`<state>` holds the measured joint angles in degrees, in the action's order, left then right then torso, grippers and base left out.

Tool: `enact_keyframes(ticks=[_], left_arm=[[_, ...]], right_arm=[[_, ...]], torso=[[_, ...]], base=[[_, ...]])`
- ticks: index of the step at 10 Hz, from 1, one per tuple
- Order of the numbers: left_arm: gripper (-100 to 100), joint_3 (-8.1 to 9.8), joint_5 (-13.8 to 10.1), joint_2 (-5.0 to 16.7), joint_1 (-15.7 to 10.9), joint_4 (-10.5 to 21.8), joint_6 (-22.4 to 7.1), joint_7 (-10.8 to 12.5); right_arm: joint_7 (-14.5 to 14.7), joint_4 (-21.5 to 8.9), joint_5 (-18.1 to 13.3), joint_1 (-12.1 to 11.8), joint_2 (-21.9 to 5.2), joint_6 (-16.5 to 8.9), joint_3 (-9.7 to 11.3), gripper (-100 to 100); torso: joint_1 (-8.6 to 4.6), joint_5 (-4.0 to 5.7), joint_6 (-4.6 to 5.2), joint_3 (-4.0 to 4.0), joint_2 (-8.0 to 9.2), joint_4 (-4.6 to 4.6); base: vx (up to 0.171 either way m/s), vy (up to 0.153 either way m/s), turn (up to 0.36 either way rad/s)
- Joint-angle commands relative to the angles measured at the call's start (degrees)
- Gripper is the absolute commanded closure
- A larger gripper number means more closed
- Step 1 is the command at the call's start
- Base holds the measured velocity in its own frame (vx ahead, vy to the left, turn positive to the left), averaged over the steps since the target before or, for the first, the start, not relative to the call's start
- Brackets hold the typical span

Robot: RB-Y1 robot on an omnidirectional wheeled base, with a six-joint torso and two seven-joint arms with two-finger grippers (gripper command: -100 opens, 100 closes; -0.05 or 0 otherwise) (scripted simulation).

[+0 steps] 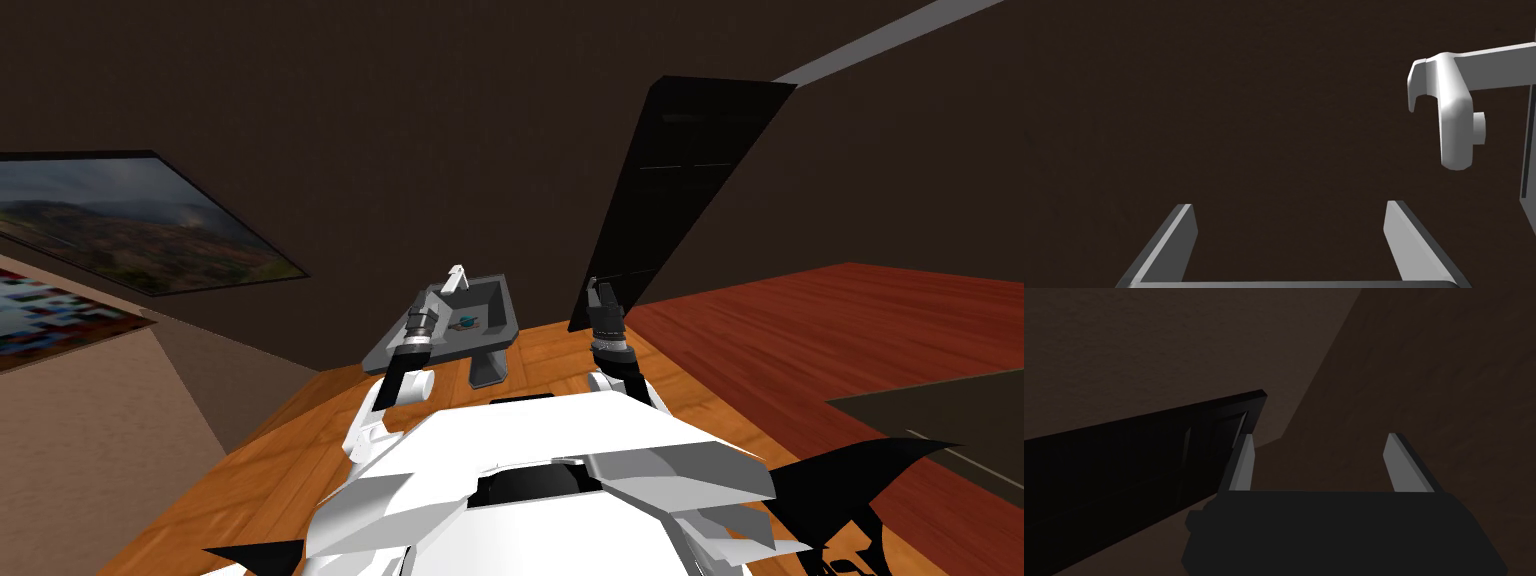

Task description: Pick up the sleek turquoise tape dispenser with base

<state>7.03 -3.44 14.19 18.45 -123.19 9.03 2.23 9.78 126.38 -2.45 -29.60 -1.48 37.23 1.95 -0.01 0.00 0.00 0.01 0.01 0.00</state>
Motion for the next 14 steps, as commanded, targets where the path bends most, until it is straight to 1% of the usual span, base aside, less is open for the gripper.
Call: enact_keyframes(ticks=[1,2,3,4,5,6,7,8,9,10,11,12,13,14], left_arm=[[-100,0.25,-0.06,0.13,-0.63,0.17,-2.86,0.35],[-100,0.25,-0.06,0.13,-0.63,0.17,-3.37,0.35],[-100,1.05,-0.44,0.81,-1.88,0.81,-5.44,1.22],[-100,1.05,-0.44,0.81,-1.88,0.81,-6.97,1.22],[-100,1.82,-0.84,1.46,-3.18,1.53,-8.77,2.14],[-100,1.82,-0.84,1.46,-3.18,1.53,-10.29,2.14],[-100,1.82,-0.84,1.46,-3.18,1.53,-10.79,2.14],[-100,2.56,-1.28,2.11,-4.5,2.32,-13.12,3.13],[-100,2.56,-1.28,2.11,-4.5,2.32,-14.62,3.13],[-100,3.24,-1.74,2.75,-5.85,3.2,-16.17,4.17],[-100,3.24,-1.74,2.75,-5.85,3.2,-17.96,4.17],[-100,3.24,-1.74,2.75,-5.85,3.2,-18.52,4.17],[-100,3.86,-2.24,3.41,-7.2,4.17,-20.86,5.27],[-100,3.86,-2.24,3.41,-7.2,4.17,-22.28,5.27]], right_arm=[[0.0,0.0,0.0,0.0,0.0,0.0,0.0,0],[0.0,0.0,0.0,0.0,0.0,0.0,0.0,0],[0.0,0.0,0.0,0.0,0.0,0.0,0.0,0],[0.0,0.0,0.0,0.0,0.0,0.0,0.0,0],[0.0,0.0,0.0,0.0,0.0,0.0,0.0,0],[0.0,0.0,0.0,0.0,0.0,0.0,0.0,0],[0.0,0.0,0.0,0.0,0.0,0.0,0.0,0],[0.0,0.0,0.0,0.0,0.0,0.0,0.0,0],[0.0,0.0,0.0,0.0,0.0,0.0,0.0,0],[0.0,0.0,0.0,0.0,0.0,0.0,0.0,0],[0.0,0.0,0.0,0.0,0.0,0.0,0.0,0],[0.0,0.0,0.0,0.0,0.0,0.0,0.0,0],[0.0,0.0,0.0,0.0,0.0,0.0,0.0,0],[0.0,0.0,0.0,0.0,0.0,0.0,0.0,0]], torso=[[0.0,0.0,0.0,0.0,0.0,0.0],[0.0,0.0,0.01,0.0,0.0,0.0],[0.0,0.0,0.01,0.0,-0.01,0.0],[0.01,0.0,0.0,-0.01,-0.01,0.0],[0.0,0.0,0.01,-0.01,-0.02,0.0],[0.0,0.0,0.0,-0.01,-0.02,0.01],[0.0,0.0,0.01,-0.01,-0.02,0.01],[0.0,0.0,0.01,-0.01,-0.02,0.01],[0.01,0.0,0.01,-0.01,-0.02,0.01],[0.01,-0.01,0.0,-0.01,-0.02,0.01],[0.01,0.0,0.01,-0.02,-0.03,0.01],[0.01,-0.01,0.01,-0.02,-0.03,0.01],[0.0,0.0,0.01,-0.01,-0.02,0.01],[0.02,0.0,0.01,-0.02,-0.03,0.01]], base=[[-0.004,-0.005,0.022],[0.0,0.0,0.0],[-0.001,-0.002,0.035],[-0.001,-0.003,0.024],[0.0,-0.004,0.029],[0.001,-0.004,0.015],[0.0,0.0,0.0],[0.001,-0.001,0.019],[0.002,-0.001,0.015],[0.003,-0.001,0.016],[0.0,0.0,0.0],[0.0,0.0,0.0],[0.0,0.0,0.0],[0.0,0.0,0.0]])
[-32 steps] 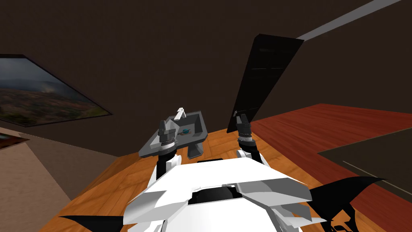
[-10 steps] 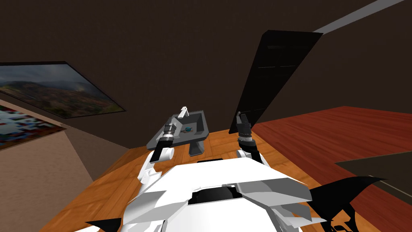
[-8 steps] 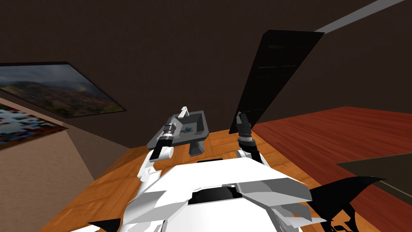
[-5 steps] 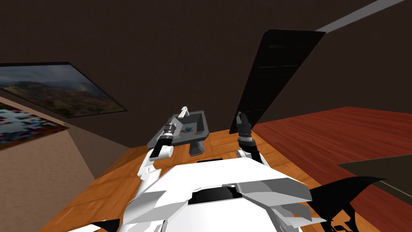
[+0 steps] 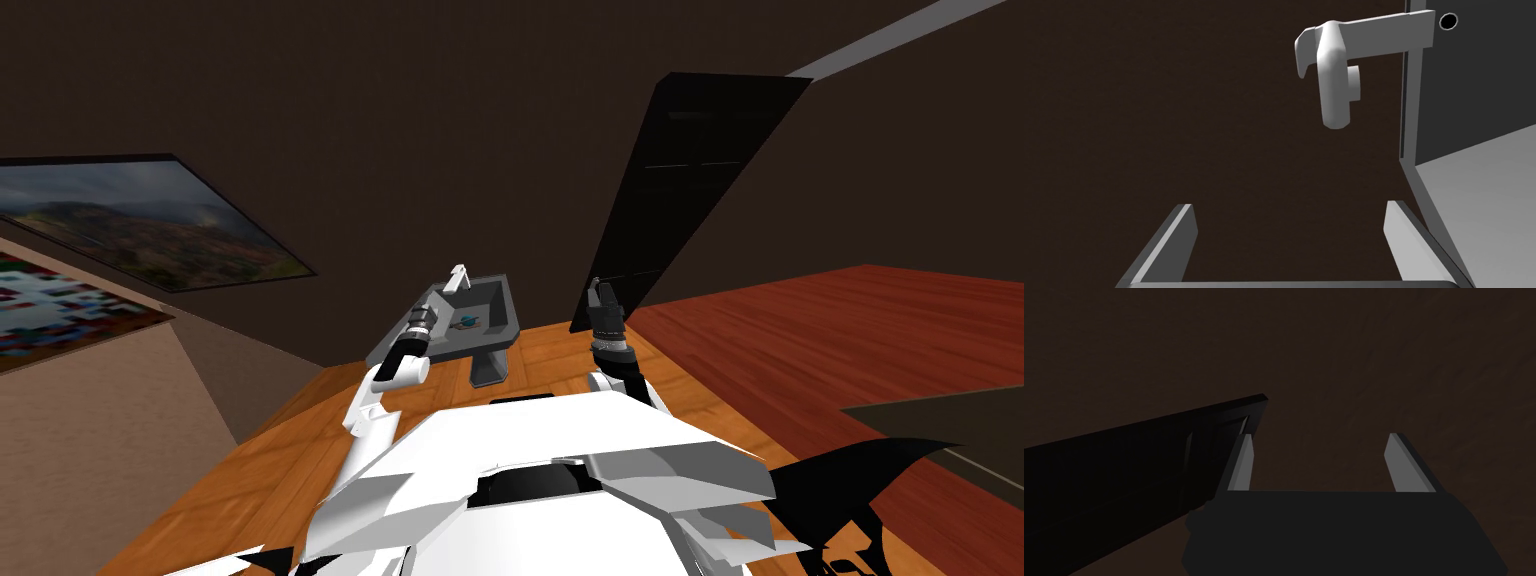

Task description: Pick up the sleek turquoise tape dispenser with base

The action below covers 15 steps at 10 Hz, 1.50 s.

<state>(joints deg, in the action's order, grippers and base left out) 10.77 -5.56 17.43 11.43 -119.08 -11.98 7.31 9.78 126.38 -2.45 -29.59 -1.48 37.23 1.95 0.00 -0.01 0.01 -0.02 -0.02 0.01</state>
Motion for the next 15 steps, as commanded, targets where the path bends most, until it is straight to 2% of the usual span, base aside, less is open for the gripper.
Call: enact_keyframes(ticks=[1,3,4,5,6,9,10,11,12,14,15], left_arm=[[-100,0.66,-0.65,0.84,-1.55,1.14,-2.86,1.35],[-100,0.66,-0.65,0.84,-1.55,1.14,-5.44,1.35],[-100,1.12,-1.21,1.52,-2.91,2.31,-7.2,2.56],[-100,1.12,-1.21,1.52,-2.91,2.31,-8.76,2.56],[-100,1.12,-1.21,1.52,-2.91,2.31,-9.42,2.56],[-100,1.78,-2.41,2.86,-5.62,4.91,-15.02,5.11],[-100,1.78,-2.41,2.86,-5.62,4.91,-16.75,5.11],[-100,1.78,-2.41,2.86,-5.62,4.91,-17.31,5.11],[-100,1.98,-3.04,3.48,-6.95,6.34,-19.55,6.44],[-100,1.98,-3.04,3.48,-6.95,6.34,-21.17,6.44],[-100,2.09,-3.7,4.03,-8.25,7.83,-23.57,7.8]], right_arm=[[0.0,0.0,0.0,0.0,0.0,0.0,0.0,0],[0.0,0.0,0.0,0.0,0.0,0.0,0.0,0],[0.0,0.0,0.0,0.0,0.0,0.0,0.0,0],[0.0,0.0,0.0,0.0,0.0,0.0,0.0,0],[0.0,0.0,0.0,0.0,0.0,0.0,0.0,0],[0.0,0.0,0.0,0.0,0.0,0.0,0.0,0],[0.0,0.0,0.0,0.0,0.0,0.0,0.0,0],[0.0,0.0,0.0,0.0,0.0,0.0,0.0,0],[0.0,0.0,0.0,0.0,0.0,0.0,0.0,0],[0.0,0.0,0.0,0.0,0.0,0.0,0.0,0],[0.0,0.0,0.0,0.0,0.0,0.0,0.0,0]], torso=[[0.0,0.0,0.0,0.0,0.0,0.0],[0.01,0.0,0.0,0.0,-0.01,0.0],[0.0,0.0,0.0,0.0,0.01,0.0],[0.01,0.0,0.0,0.0,-0.01,0.0],[0.01,0.0,0.0,0.0,0.0,0.0],[0.01,0.0,-0.01,-0.01,-0.01,0.0],[0.02,0.0,0.01,-0.02,-0.03,0.01],[0.02,0.0,-0.01,-0.02,-0.03,0.01],[0.02,0.0,-0.01,0.0,0.0,0.0],[0.02,0.0,-0.01,-0.01,-0.02,0.0],[0.01,0.0,-0.01,0.0,0.0,0.0]], base=[[0.005,0.002,-0.009],[0.003,0.001,-0.003],[0.005,0.002,-0.02],[0.005,0.004,-0.012],[0.0,0.0,0.0],[0.008,0.005,-0.032],[0.01,0.007,-0.029],[0.004,0.006,0.001],[0.007,0.005,-0.068],[0.008,0.007,-0.011],[0.011,0.007,-0.076]])
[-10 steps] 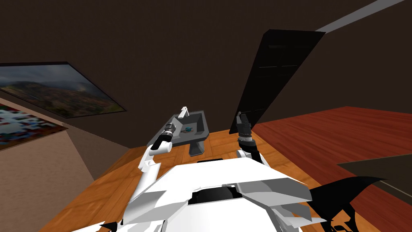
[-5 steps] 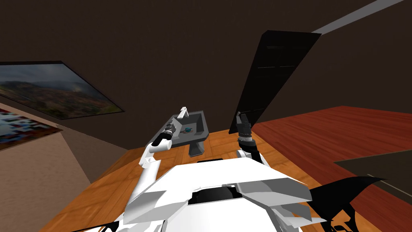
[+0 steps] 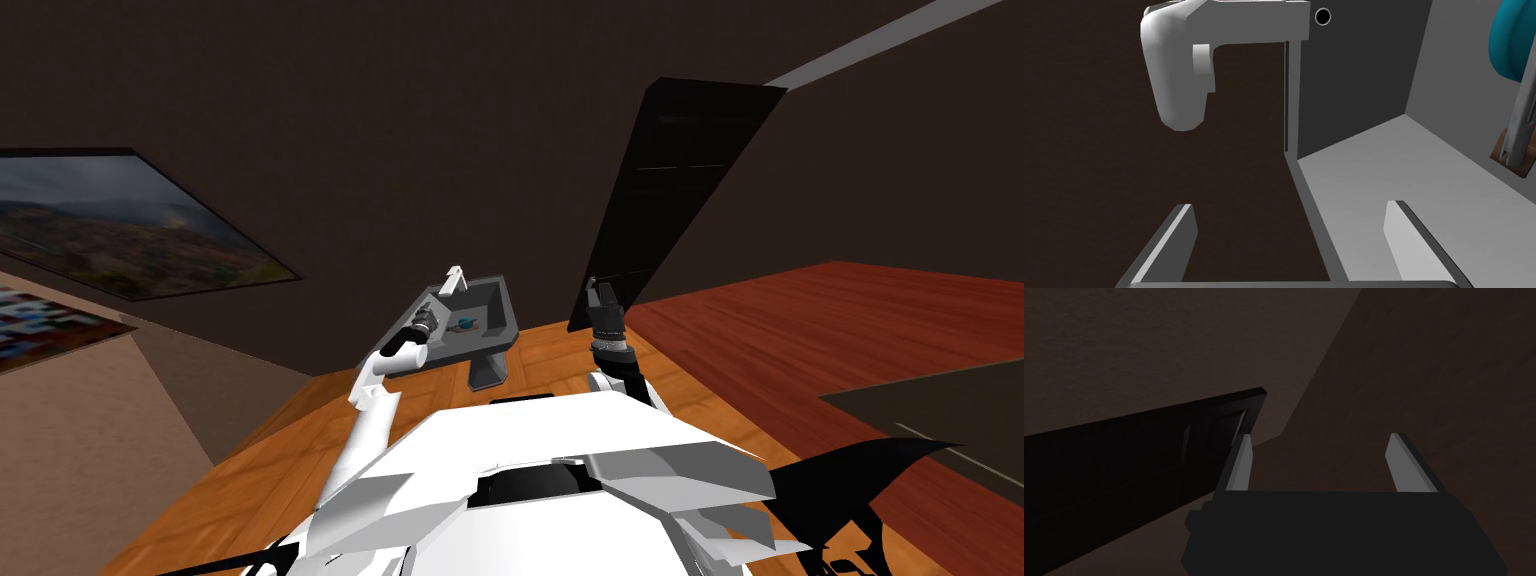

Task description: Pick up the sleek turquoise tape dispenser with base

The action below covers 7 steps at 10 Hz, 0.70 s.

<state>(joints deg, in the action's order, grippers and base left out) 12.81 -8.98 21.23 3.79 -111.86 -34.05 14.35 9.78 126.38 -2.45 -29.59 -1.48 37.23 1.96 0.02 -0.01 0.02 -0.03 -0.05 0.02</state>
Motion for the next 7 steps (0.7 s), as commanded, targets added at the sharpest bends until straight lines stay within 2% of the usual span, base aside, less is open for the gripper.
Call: enact_keyframes(ticks=[1,2,4,5,6,7], left_arm=[[-100,0.05,-0.28,0.23,-0.61,0.61,-2.86,0.76],[-100,0.08,-0.94,0.72,-1.89,2.16,-4.4,2.13],[-100,0.08,-0.94,0.72,-1.89,2.16,-6.58,2.13],[-100,0.04,-1.61,1.18,-3.13,3.75,-8.59,3.51],[-100,0.04,-1.61,1.18,-3.13,3.75,-10.09,3.51],[-100,0.04,-1.61,1.18,-3.13,3.75,-10.16,3.51]], right_arm=[[0.0,0.0,0.0,0.0,0.0,0.0,0.0,0],[0.0,0.0,0.0,0.0,0.0,0.0,0.0,0],[0.0,0.0,0.0,0.0,0.0,0.0,0.0,0],[0.0,0.0,0.0,0.0,0.0,0.0,0.0,0],[0.0,0.0,0.0,0.0,0.0,0.0,0.0,0],[0.0,0.0,0.0,0.0,0.0,0.0,0.0,0]], torso=[[0.0,0.0,0.0,0.0,0.0,0.0],[0.0,0.0,-0.02,0.0,0.0,0.0],[0.02,-0.01,-0.02,-0.01,-0.01,0.01],[0.0,0.0,-0.03,0.01,0.01,0.0],[0.0,0.0,0.0,-0.01,-0.01,0.0],[0.01,-0.01,-0.03,-0.01,-0.01,0.01]], base=[[0.012,0.009,-0.04],[0.016,0.01,-0.076],[0.01,0.011,-0.018],[0.014,0.008,-0.079],[0.016,0.012,-0.061],[0.008,0.007,0.004]])
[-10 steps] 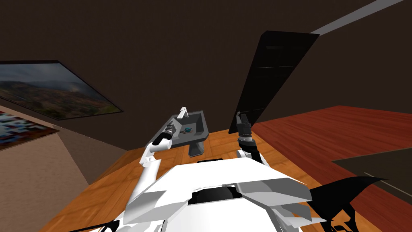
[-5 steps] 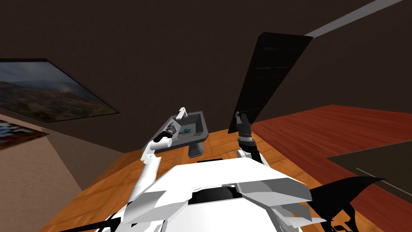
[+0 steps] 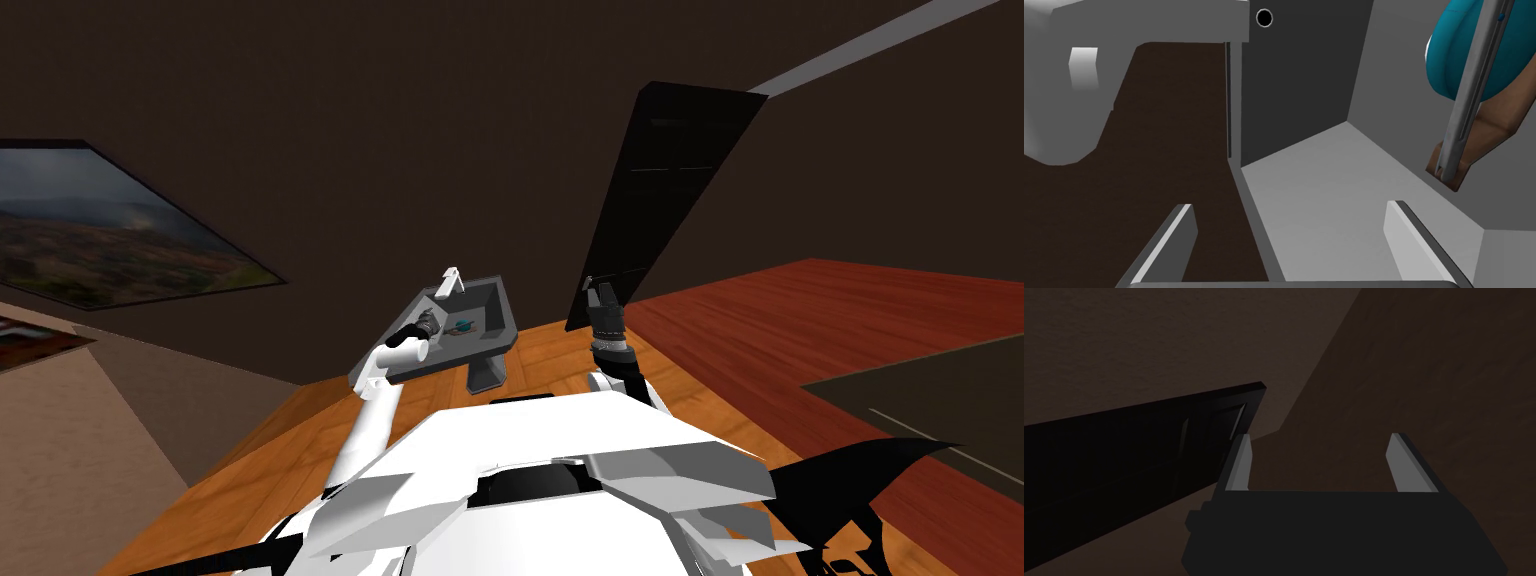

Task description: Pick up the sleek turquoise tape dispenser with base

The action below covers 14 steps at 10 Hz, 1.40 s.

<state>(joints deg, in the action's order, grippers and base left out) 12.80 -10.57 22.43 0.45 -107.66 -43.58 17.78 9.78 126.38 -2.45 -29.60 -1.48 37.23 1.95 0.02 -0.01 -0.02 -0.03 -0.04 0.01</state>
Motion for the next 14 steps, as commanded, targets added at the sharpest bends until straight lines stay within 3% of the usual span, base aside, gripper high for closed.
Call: enact_keyframes(ticks=[1,14], left_arm=[[-100,-0.07,-0.69,0.4,-0.99,1.16,-2.86,1.45],[-100,-1.5,-4.44,2.69,-7.19,10.41,-21.78,9.1]], right_arm=[[0.0,0.0,0.0,0.0,0.0,0.0,0.0,0],[0.0,0.0,0.0,0.0,0.0,0.0,0.0,0]], torso=[[0.0,0.0,0.0,0.0,0.0,0.0],[0.03,-0.01,0.01,-0.04,-0.06,0.01]], base=[[0.014,0.012,-0.095],[0.023,0.018,-0.079]])
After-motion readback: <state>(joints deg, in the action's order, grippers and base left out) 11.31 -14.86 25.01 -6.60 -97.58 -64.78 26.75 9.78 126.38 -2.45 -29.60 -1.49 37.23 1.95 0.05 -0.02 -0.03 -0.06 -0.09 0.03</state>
